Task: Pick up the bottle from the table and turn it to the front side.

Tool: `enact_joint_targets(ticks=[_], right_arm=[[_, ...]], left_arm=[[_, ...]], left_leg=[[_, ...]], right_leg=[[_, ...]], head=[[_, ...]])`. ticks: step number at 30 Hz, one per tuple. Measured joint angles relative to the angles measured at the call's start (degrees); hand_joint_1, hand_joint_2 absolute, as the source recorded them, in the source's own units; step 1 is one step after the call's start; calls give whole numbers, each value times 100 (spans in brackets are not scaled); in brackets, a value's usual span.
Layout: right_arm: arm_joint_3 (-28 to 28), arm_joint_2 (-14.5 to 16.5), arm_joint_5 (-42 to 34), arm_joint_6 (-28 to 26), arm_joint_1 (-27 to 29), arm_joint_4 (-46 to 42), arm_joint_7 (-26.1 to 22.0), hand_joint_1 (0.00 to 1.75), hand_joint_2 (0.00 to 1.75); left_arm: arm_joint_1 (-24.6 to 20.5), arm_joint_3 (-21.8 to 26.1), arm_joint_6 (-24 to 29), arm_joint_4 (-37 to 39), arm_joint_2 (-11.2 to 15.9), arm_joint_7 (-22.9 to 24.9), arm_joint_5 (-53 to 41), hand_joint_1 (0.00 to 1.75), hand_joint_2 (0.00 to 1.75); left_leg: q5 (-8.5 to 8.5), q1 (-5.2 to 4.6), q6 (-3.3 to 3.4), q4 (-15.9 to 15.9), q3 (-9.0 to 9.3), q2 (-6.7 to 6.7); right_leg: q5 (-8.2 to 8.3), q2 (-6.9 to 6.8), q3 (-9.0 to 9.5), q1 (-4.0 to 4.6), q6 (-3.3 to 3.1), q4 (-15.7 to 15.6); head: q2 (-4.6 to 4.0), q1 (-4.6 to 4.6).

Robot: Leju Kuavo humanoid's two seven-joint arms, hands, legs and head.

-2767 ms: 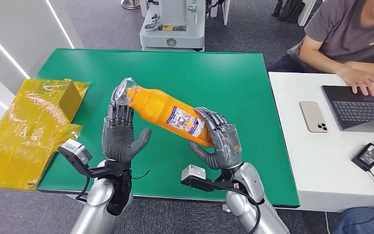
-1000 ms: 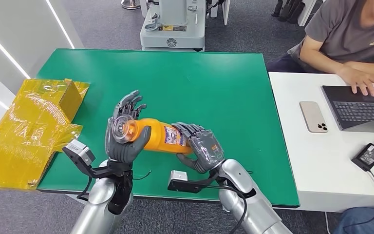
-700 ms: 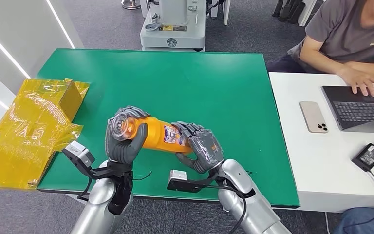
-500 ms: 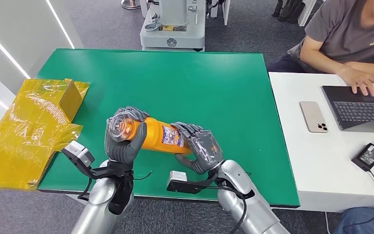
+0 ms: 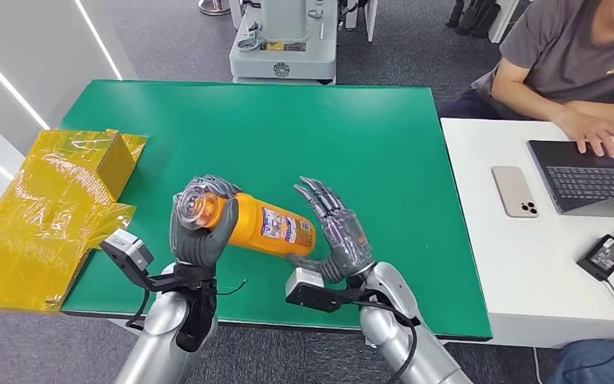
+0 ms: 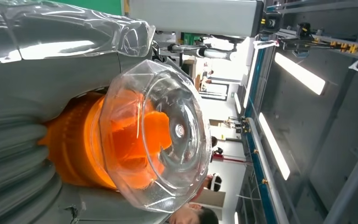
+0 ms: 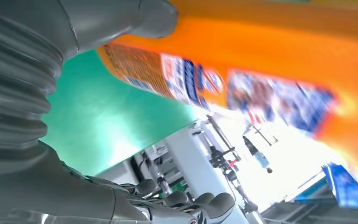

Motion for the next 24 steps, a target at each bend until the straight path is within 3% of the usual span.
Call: enact_joint_targets(ticks=[11,16,18,22,24], right_arm=[[-60,16,-101,-270,157,-452,-49,0,175],[-81,24,-650,-418,337,-687,-331,0,175],[-90,32,-973,-700,508,-953,-585,0,175],[-101,69,-1433,-1956,943,-1947,-1094,0,175],[-137,144,-1612,-2175,1158,-2466,-1147,0,175]], left_arm=[[0,0,36,4,17,0,28,175,175],[-1,1,80,7,17,-6,46,175,175],[-1,6,140,7,17,-18,47,175,175],[4,76,289,3,17,-16,14,175,175],[14,100,327,0,16,-1,-2,175,175]], left_leg=[[0,0,0,0,0,0],[0,0,0,0,0,-2],[0,0,0,0,-1,-2],[-2,0,0,-1,-3,-1],[-5,0,0,-2,-2,3]], right_leg=[[0,0,0,0,0,0],[0,-2,0,0,0,0],[-1,-2,0,0,0,0],[-4,0,-1,0,2,0],[-4,4,-3,0,3,-1]], head=[[0,0],[0,0],[0,-1],[0,-1],[0,-1]])
